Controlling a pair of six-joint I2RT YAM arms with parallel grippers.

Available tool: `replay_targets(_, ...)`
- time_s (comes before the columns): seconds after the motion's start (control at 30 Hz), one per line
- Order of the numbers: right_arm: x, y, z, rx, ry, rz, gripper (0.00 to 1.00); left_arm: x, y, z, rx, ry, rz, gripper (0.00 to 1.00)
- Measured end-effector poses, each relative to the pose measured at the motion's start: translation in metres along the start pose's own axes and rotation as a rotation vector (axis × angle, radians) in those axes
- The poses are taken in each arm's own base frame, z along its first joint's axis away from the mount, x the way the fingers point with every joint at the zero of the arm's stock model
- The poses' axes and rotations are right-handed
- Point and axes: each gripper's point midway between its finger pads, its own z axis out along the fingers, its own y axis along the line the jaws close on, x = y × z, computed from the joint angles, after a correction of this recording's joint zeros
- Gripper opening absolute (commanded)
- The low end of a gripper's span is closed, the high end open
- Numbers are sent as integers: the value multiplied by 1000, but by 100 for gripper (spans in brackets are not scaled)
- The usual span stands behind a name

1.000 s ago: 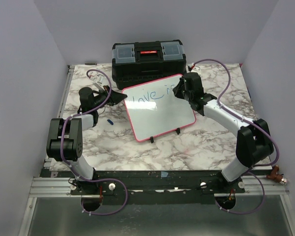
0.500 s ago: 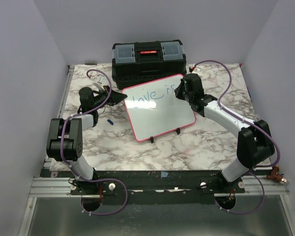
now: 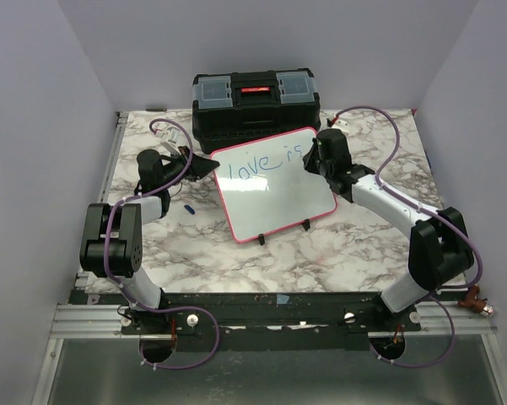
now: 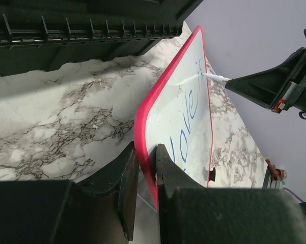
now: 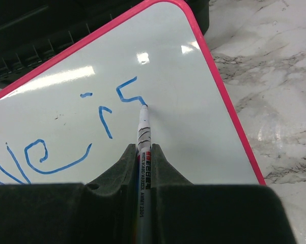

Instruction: Write a sentence on the whiteboard

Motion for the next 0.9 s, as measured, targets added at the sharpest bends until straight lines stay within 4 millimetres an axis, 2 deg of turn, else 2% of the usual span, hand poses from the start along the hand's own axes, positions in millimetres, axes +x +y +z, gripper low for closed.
replay_targets(0.3, 8, -2, -5, -10, 23, -5, 1, 0, 0, 0, -1, -1, 1, 0)
replay_targets(0.7, 14, 10, -8, -86, 67, 0, 1, 0, 0, 0, -1, -1, 7, 0)
replay_targets(0.9, 10, 18, -10, -119, 72, 3, 1, 0, 0, 0, -1, -1, 7, 0)
